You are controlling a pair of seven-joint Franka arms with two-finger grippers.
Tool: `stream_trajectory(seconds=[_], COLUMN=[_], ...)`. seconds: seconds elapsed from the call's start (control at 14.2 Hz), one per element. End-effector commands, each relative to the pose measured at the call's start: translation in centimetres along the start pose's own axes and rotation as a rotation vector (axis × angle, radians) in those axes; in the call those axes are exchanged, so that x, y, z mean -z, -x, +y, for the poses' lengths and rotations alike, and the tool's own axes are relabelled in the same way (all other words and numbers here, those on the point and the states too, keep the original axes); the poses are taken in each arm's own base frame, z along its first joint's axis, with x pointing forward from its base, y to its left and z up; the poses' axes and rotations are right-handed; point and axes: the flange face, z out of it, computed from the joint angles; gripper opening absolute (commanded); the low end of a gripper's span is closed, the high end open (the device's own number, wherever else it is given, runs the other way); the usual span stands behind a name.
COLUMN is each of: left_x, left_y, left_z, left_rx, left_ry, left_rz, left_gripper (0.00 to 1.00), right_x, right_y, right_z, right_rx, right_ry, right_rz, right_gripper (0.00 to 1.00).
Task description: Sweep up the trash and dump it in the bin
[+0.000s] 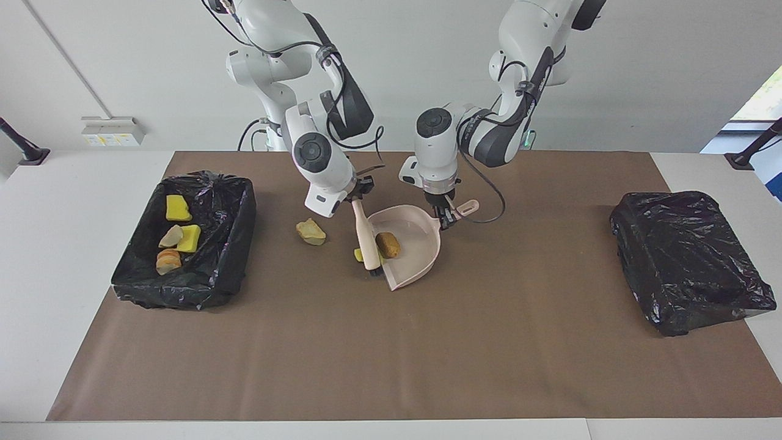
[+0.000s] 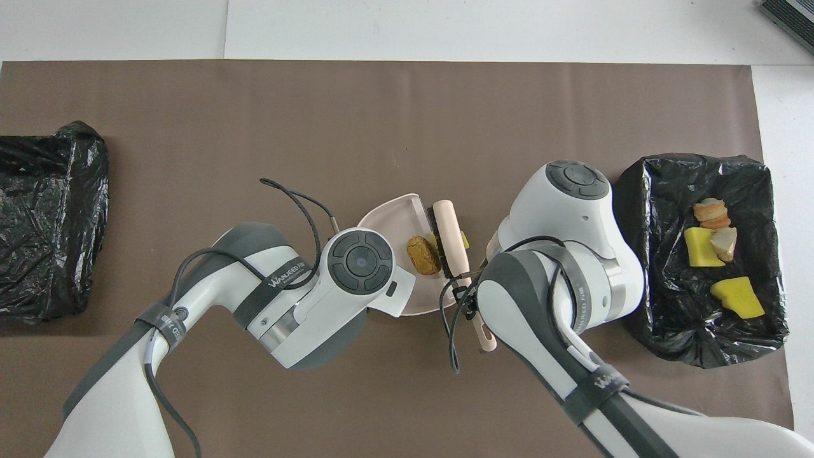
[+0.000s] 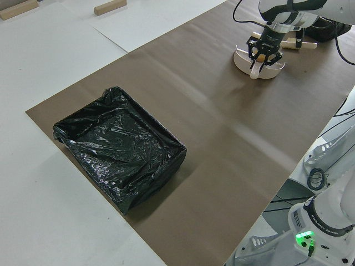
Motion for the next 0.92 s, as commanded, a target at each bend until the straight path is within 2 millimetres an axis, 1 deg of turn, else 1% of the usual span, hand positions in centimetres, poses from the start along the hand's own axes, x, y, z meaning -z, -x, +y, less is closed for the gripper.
stream_trajectory(seconds=[0.0, 0.07, 0.14, 0.28, 0.35, 0.42, 0.49, 0.56, 0.63, 0.71, 0.78, 0.85], left_x=[-0.3, -0.3, -0.3, -0.3, -0.3, -0.4, -0.4, -0.4, -0.4, -0.4, -0.4, -0.5], left_y=[0.8, 0.8, 0.8, 0.8, 0.8, 0.8, 0.8, 0.8, 0.8, 0.8, 0.8, 0.9], left_z=[0.4, 0.5, 0.5, 0.4, 0.4, 0.5, 0.5, 0.5, 0.5, 0.5, 0.5, 0.5], left_rx=[0.017, 0.015, 0.015, 0.017, 0.017, 0.016, 0.015, 0.016, 0.015, 0.015, 0.015, 0.014], left_ry=[-0.018, -0.017, -0.017, -0.018, -0.019, -0.018, -0.018, -0.018, -0.018, -0.018, -0.018, -0.016], left_rz=[0.014, 0.013, 0.013, 0.016, 0.017, 0.016, 0.016, 0.016, 0.016, 0.016, 0.016, 0.014], left_gripper=[0.00, 0.00, 0.00, 0.00, 0.00, 0.00, 0.00, 0.00, 0.00, 0.00, 0.00, 0.00], right_x=[1.4, 3.2, 5.4, 8.4, 9.1, 8.9, 8.1, 7.1, 6.0, 5.4, 4.1, 2.4], right_y=[2.0, 2.7, 3.5, 5.1, 5.5, 6.1, 6.8, 7.6, 8.7, 9.2, 10.1, 10.5], right_z=[3.7, 3.9, 3.4, 4.8, 5.4, 5.9, 5.7, 5.8, 6.5, 7.2, 8.0, 7.8], right_rx=[0.051, 0.069, 0.088, 0.057, 0.024, -0.005, -0.017, -0.021, -0.037, -0.075, -0.142, -0.175], right_ry=[-0.271, -0.291, -0.275, -0.110, -0.001, 0.163, 0.311, 0.402, 0.451, 0.511, 0.595, 0.655], right_rz=[0.056, 0.058, 0.069, 0.066, 0.063, 0.051, 0.044, 0.035, 0.021, 0.019, 0.008, 0.006], right_gripper=[0.00, 0.00, 0.00, 0.00, 0.00, 0.00, 0.00, 0.00, 0.00, 0.00, 0.00, 0.00])
